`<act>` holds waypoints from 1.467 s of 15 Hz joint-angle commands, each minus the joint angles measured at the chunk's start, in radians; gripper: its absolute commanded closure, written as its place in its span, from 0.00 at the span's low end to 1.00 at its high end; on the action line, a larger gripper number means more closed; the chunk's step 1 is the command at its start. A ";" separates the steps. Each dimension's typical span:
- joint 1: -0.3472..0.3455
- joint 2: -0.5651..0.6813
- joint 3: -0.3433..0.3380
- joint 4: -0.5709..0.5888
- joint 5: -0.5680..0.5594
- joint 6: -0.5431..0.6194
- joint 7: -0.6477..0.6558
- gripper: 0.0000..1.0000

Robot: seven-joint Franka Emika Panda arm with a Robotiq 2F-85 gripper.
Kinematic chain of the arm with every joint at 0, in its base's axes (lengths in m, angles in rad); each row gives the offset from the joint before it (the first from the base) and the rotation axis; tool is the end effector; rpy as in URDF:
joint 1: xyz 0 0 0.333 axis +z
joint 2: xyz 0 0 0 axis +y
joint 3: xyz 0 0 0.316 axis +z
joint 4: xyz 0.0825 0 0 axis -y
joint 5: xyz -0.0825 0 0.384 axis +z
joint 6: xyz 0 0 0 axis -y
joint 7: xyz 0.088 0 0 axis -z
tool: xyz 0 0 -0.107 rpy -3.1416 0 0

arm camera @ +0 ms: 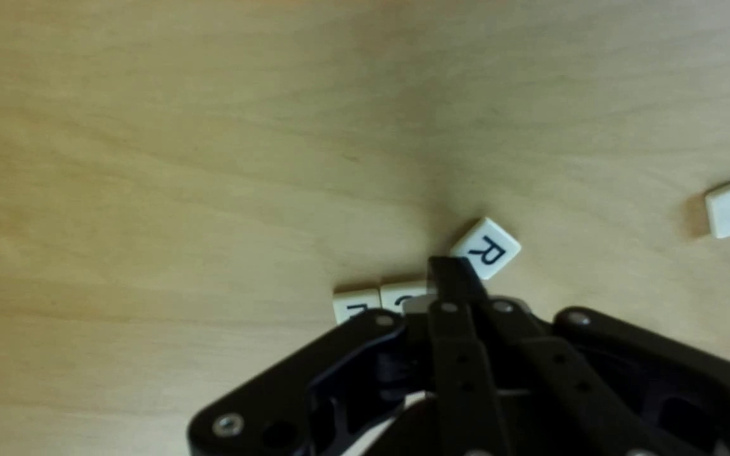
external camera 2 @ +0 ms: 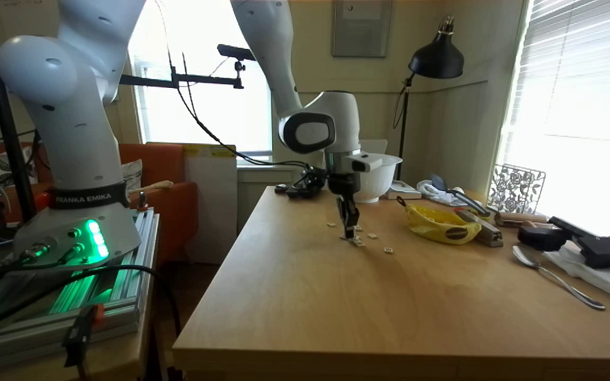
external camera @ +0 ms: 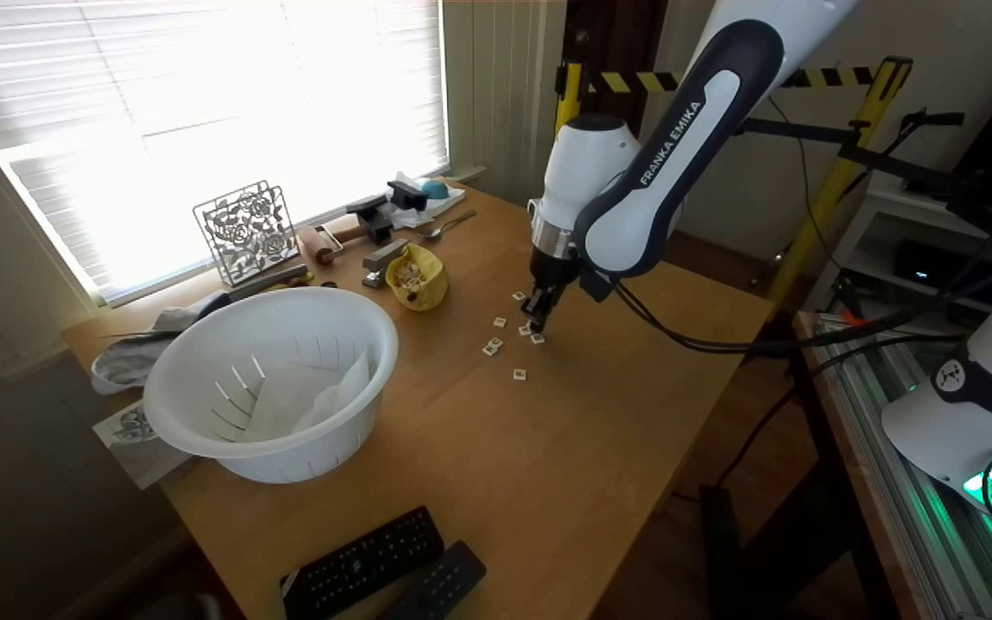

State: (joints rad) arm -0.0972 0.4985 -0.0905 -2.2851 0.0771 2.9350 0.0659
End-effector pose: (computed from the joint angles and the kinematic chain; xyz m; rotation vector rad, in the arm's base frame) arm 0.5280 -0.1074 0.1491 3.0644 -0.4844 0.2380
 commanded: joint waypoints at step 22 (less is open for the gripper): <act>-0.155 0.052 0.155 0.039 0.049 0.077 -0.074 1.00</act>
State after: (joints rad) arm -0.2237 0.5237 0.0359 -2.2707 0.0970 3.0010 0.0252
